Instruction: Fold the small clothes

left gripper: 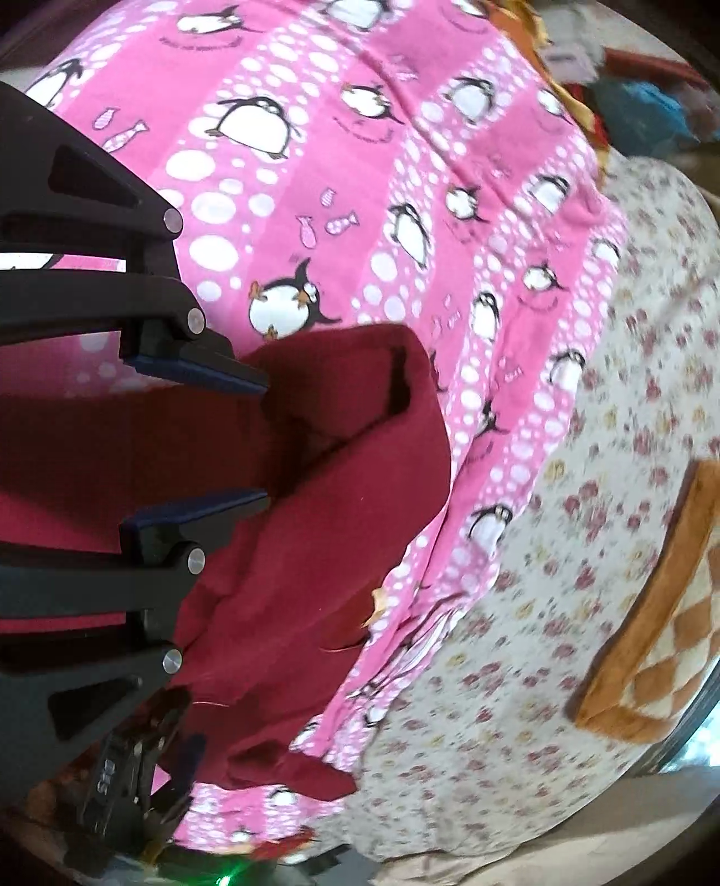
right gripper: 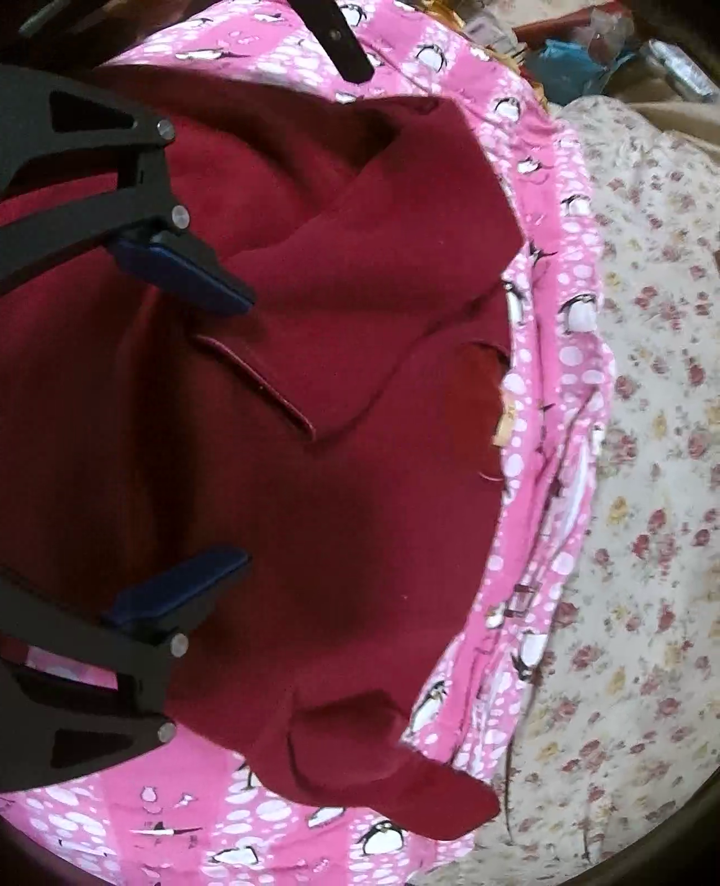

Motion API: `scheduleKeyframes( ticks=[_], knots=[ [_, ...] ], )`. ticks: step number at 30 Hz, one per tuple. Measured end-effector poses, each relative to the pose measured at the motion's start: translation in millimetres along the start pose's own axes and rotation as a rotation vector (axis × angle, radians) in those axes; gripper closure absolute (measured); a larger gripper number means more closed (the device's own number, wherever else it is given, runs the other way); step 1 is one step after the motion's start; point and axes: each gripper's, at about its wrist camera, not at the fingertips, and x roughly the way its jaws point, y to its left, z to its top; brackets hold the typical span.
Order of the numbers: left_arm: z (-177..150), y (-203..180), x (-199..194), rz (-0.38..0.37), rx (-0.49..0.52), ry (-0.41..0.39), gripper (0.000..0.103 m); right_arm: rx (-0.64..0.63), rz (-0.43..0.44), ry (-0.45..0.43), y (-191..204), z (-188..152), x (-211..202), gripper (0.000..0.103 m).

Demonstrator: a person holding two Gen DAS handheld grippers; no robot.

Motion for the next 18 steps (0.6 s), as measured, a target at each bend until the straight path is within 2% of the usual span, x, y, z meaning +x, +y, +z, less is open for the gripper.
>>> scheduleKeyframes(
  ticks=[4, 9, 10, 12, 13, 14, 16, 18],
  knots=[
    [-0.6, 8.0, 2.9, 0.021, -0.034, 0.002, 0.089, 0.069, 0.029, -0.046, -15.1, 10.1, -13.0, 0.014],
    [-3.0, 16.3, 10.4, 0.046, -0.07, 0.018, 0.089, 0.031, 0.033, 0.005, -5.6, 19.1, 17.9, 0.014],
    [-3.3, 17.7, 11.0, 0.052, -0.073, 0.02, 0.089, 0.001, 0.027, 0.016, 0.7, 17.3, 26.5, 0.019],
    [-3.8, 20.5, 11.8, 0.066, -0.08, 0.02, 0.089, -0.072, 0.007, -0.036, 12.2, 11.7, 28.0, 0.044],
    [-4.3, 22.3, 12.3, 0.073, -0.084, 0.02, 0.089, -0.095, 0.023, -0.057, 16.7, 9.9, 25.4, 0.072],
    [-4.3, 23.3, 12.6, 0.078, -0.086, 0.021, 0.089, -0.095, -0.005, -0.067, 17.8, 9.8, 23.6, 0.084],
    [-4.5, 25.2, 13.9, 0.085, -0.091, 0.025, 0.089, -0.09, 0.018, -0.085, 14.7, 10.4, 16.8, 0.096],
    [-5.4, 25.5, 14.9, 0.083, -0.095, 0.029, 0.089, -0.064, 0.044, -0.093, 6.9, 11.7, 9.1, 0.097]
  ],
)
